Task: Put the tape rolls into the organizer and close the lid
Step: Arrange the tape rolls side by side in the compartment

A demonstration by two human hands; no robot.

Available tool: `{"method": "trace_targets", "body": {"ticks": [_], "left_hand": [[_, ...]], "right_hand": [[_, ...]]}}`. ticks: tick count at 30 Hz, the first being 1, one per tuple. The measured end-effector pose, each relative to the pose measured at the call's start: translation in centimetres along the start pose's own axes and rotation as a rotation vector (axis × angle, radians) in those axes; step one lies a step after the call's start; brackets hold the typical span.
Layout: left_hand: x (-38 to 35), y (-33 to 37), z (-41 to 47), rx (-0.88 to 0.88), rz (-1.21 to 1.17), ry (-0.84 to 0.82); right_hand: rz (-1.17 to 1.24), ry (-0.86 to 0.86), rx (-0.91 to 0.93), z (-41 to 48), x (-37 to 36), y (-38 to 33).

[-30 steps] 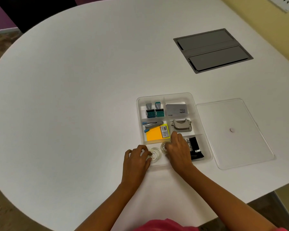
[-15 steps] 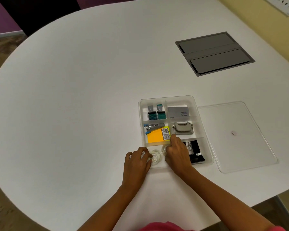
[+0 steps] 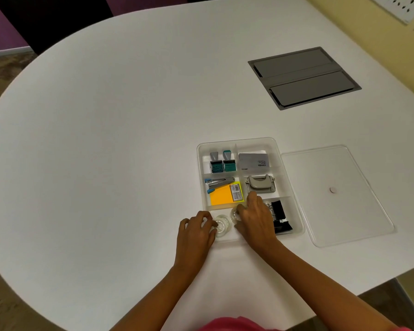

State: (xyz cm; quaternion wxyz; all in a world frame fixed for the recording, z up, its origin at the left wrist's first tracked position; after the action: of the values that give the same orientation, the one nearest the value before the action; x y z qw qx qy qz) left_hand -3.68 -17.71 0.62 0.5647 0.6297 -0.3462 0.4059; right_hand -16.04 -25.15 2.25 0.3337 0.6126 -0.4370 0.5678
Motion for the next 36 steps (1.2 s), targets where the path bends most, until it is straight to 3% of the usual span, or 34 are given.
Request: {"method": "trace_targets", "body": {"ticks": [3, 6, 11, 17, 26, 32, 36], "left_hand": [[0.2, 0.3, 0.0, -0.021, 0.017, 0.022], [0.2, 0.5, -0.2, -0.012, -0.03, 0.053], [0.6, 0.0, -0.4, 0.076, -0.146, 0.079], [1.6, -1.2, -0.1, 0.143, -0.057, 0.105], [1.0, -2.0, 0.3, 0.176, -0.147, 0.015], [0.7, -2.3, 0.3, 0.217, -0.207, 0.0], [0.4, -2.5, 0.4, 0.171, -0.173, -0.002]], "right_hand": [[0.039, 0.08, 0.084, -0.5, 1.2, -1.0], [0.065, 0.144, 0.293, -0.9, 2.1, -3.1], [-0.025, 0.042, 0.517, -0.9, 0.9, -5.3], [-0.064, 0.005, 0.534, -0.2, -0.3, -5.5], [0.02, 0.083, 0.452, 0.0, 0.0, -5.4], [-0.075, -0.054, 0.429, 0.4, -1.2, -5.3], [-0.07, -0.029, 0.469, 0.6, -0.6, -6.0]]}}
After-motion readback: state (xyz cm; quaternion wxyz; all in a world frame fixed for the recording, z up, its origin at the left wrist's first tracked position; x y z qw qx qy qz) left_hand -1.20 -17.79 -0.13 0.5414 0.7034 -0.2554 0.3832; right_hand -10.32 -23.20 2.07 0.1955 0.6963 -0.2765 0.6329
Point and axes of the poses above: each hand's wrist, its own z-axis towards the middle knuckle, its own x-axis out of the back of the hand, y = z × x, the point moved 9 cm from there along z, towards the middle knuckle, and after that the axes turned 4 degrees about z, right-handed, at the moved point
